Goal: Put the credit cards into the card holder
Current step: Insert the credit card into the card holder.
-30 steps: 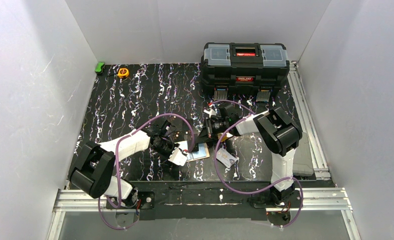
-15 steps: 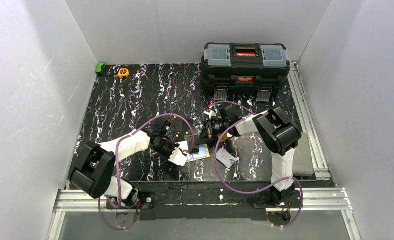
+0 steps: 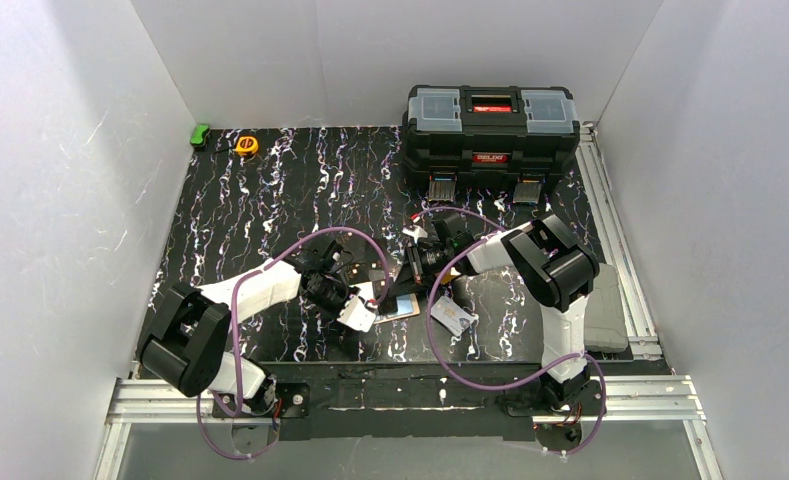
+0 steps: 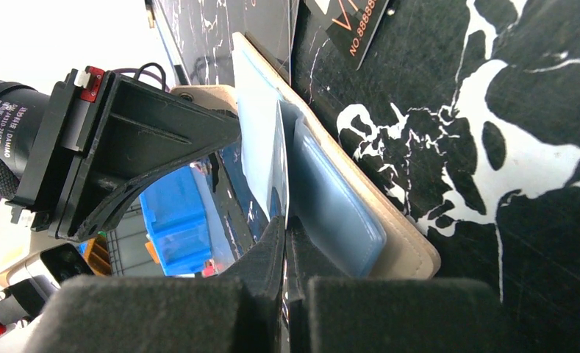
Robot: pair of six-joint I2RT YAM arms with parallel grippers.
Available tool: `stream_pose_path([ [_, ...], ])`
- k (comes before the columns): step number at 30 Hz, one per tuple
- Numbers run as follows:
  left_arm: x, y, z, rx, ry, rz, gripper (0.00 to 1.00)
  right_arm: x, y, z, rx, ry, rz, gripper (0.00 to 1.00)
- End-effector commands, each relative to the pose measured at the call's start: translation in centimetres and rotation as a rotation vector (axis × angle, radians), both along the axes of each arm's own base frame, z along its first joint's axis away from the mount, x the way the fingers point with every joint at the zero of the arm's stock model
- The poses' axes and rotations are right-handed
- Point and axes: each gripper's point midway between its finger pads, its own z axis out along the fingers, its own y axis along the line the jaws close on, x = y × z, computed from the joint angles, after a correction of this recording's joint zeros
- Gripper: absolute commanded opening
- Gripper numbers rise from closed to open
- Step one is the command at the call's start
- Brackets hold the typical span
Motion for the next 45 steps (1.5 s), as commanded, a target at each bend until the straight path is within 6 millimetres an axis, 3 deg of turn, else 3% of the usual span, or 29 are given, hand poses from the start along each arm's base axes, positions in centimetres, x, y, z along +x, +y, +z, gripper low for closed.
stream_pose_path([
  [1, -1.3, 0.3, -0.4, 0.023, 0.053, -0.006, 0.09, -0.6, -0.2, -0.4, -0.014, 0.000, 0.019, 0.01],
  [21, -1.4, 0.2, -0.4, 0.028, 0.064, -0.010, 0.09, -1.0, -0.6, -0.4, -0.035, 0.001, 0.042, 0.01],
  [45, -1.7, 0.1, -0.5, 0.033, 0.065, -0.026, 0.09, -1.5, 0.8, -0.8, -0.028, 0.031, 0.138, 0.01],
])
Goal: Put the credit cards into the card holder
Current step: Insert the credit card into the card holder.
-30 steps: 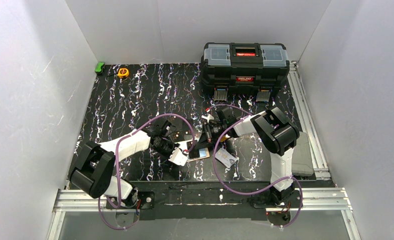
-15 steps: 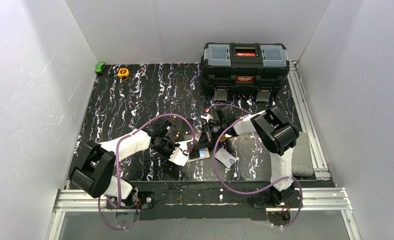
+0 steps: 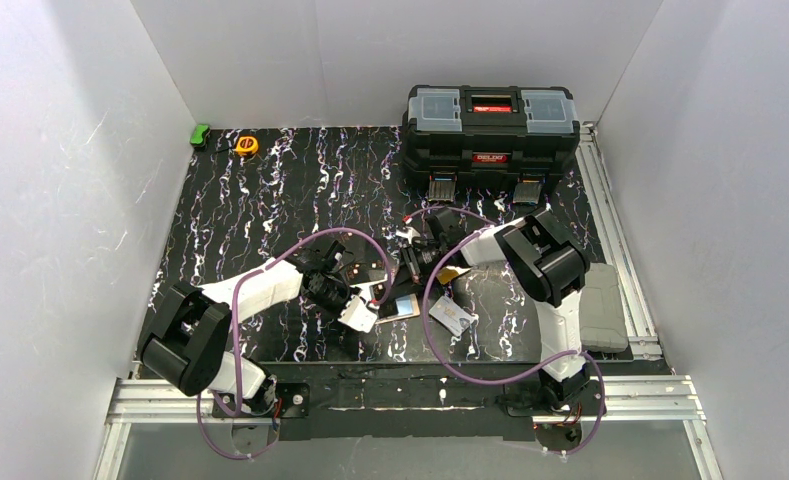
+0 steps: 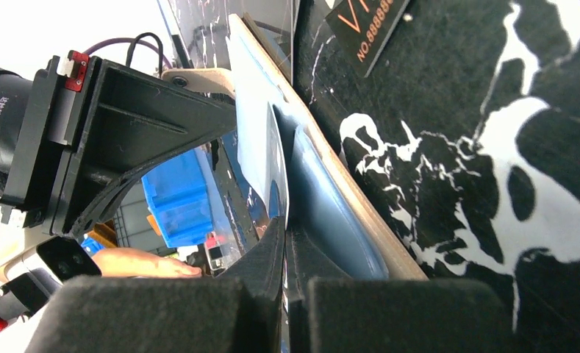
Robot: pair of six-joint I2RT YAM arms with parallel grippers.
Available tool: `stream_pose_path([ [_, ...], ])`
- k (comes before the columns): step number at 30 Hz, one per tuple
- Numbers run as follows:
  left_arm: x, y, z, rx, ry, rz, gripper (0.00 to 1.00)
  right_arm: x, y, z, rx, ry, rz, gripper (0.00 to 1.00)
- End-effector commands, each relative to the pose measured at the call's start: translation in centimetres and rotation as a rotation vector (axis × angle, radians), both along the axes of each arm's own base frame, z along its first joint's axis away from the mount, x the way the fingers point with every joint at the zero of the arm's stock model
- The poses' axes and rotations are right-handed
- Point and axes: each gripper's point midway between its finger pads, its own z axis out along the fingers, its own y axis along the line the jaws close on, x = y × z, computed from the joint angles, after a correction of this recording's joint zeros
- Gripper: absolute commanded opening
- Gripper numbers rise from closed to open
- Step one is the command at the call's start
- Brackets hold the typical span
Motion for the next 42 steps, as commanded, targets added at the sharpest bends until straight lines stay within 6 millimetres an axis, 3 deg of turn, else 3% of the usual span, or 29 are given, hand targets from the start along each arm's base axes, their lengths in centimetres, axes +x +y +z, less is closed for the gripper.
stream_pose_path([
  [1, -1.7, 0.1, -0.4, 0.015, 0.067, -0.021, 0.09, -0.7, 0.7, -0.4, -0.034, -0.024, 0.045, 0.01],
  [5, -1.8, 0.1, -0.5, 0.017, 0.070, -0.021, 0.09, -0.9, 1.1, -0.3, -0.094, -0.086, 0.047, 0.02],
  [9, -1.8, 0.1, -0.5, 0.017, 0.071, -0.020, 0.09, -1.1, 0.9, -0.2, -0.138, -0.129, 0.037, 0.22],
  [11, -1.9, 0.1, -0.4, 0.017, 0.071, -0.021, 0.09, -1.3, 0.7, -0.1, -0.161, -0.144, 0.034, 0.41],
  [15, -2.0, 0.1, -0.4, 0.015, 0.073, -0.020, 0.08, -1.8, 0.8, 0.3, -0.174, -0.159, 0.066, 0.49],
  [30, -2.2, -0.1, 0.2, -0.015, 0.068, 0.012, 0.07, -2.7, -0.7, 0.4, -0.385, -0.300, 0.114, 0.49],
  [35, -2.3, -0.1, 0.2, -0.024, 0.068, 0.019, 0.07, -2.9, -0.5, 0.3, -0.401, -0.330, 0.128, 0.44],
  [42, -2.8, -0.4, 0.4, -0.064, 0.059, 0.015, 0.06, -3.6, 0.7, 1.3, -0.356, -0.390, 0.188, 0.48],
])
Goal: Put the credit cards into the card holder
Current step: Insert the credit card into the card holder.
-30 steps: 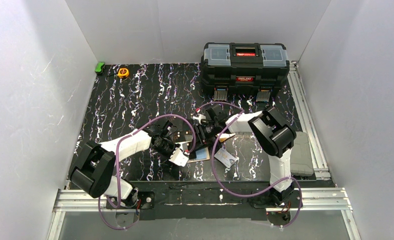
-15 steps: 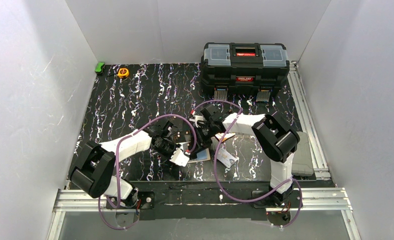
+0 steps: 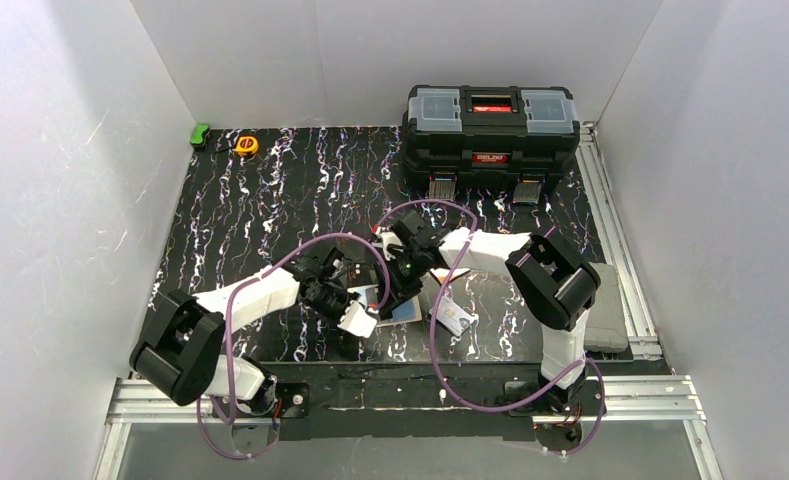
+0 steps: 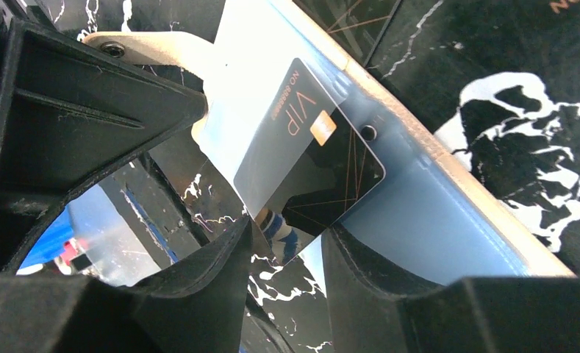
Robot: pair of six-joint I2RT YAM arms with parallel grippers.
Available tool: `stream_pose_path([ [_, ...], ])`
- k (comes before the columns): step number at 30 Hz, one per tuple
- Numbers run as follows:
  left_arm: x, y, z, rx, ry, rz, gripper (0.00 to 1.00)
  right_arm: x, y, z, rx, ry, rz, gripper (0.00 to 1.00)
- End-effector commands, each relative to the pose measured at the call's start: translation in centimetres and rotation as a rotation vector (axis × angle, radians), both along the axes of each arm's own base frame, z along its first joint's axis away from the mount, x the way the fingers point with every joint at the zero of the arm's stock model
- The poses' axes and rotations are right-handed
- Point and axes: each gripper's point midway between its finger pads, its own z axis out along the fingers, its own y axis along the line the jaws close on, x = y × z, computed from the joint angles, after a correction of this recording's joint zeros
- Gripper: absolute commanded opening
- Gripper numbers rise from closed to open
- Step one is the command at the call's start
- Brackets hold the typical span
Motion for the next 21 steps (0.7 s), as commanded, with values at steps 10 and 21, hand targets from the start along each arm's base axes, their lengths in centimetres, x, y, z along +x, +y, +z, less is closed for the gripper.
stream_pose_path([
  [10, -1.1, -0.8, 0.4, -0.097, -0.014, 0.000, 0.06, -1.3, 1.6, 1.6, 0.032, -0.063, 0.139, 0.49],
  [21, -0.7, -1.1, 0.5, -0.106, -0.025, 0.003, 0.06, -2.2, 2.9, 2.8, 0.091, -0.089, 0.195, 0.49],
])
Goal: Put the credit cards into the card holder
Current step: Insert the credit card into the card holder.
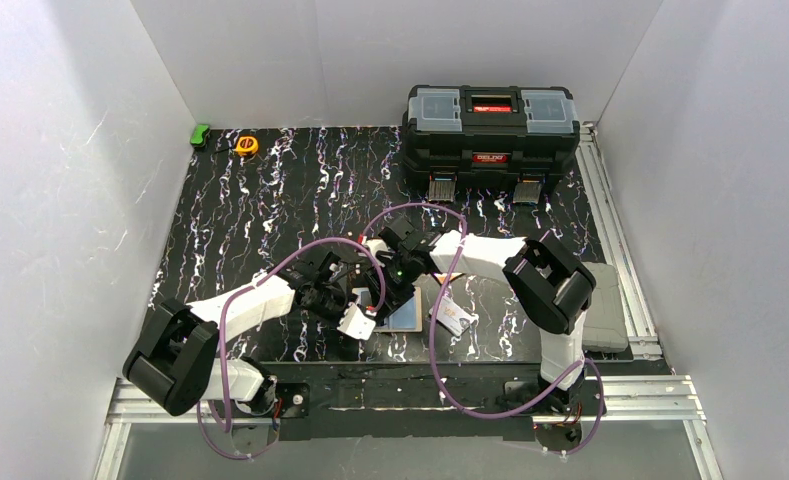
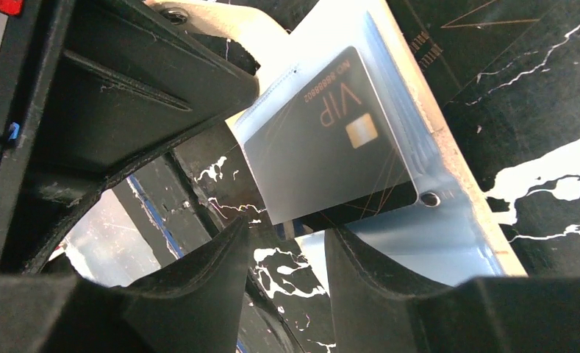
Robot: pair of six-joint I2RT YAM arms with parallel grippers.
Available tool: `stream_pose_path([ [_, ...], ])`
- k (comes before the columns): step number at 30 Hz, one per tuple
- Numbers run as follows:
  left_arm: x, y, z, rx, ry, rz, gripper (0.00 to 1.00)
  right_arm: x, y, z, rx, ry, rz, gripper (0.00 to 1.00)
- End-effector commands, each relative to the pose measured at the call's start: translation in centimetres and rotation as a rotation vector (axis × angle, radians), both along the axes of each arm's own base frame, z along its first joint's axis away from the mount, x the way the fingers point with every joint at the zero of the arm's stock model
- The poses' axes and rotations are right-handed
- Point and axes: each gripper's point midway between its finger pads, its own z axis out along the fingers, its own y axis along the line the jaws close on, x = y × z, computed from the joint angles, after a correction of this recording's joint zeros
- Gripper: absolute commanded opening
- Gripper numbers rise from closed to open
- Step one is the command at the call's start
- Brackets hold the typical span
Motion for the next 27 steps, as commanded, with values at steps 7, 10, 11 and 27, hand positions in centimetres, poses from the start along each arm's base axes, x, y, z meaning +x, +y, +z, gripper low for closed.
stream_pose_path([
  [7, -0.5, -0.7, 0.6, -0.047, 0.000, -0.015, 0.06, -0.3, 1.3, 1.7, 0.094, -0.022, 0.049, 0.49],
  [10, -0.5, -0.6, 0.6, -0.046, 0.000, -0.014, 0.06, -0.3, 1.4, 1.7, 0.100, -0.021, 0.051, 0.49],
  [11, -0.5, -0.6, 0.6, -0.047, 0.000, -0.016, 0.06, -0.3, 1.5, 1.8, 0.105, -0.020, 0.052, 0.49],
  [27, -0.8, -0.4, 0.8, -0.061, -0.013, 0.006, 0.05, -0.2, 1.3, 1.1, 0.066, -0.007, 0.050, 0.47],
])
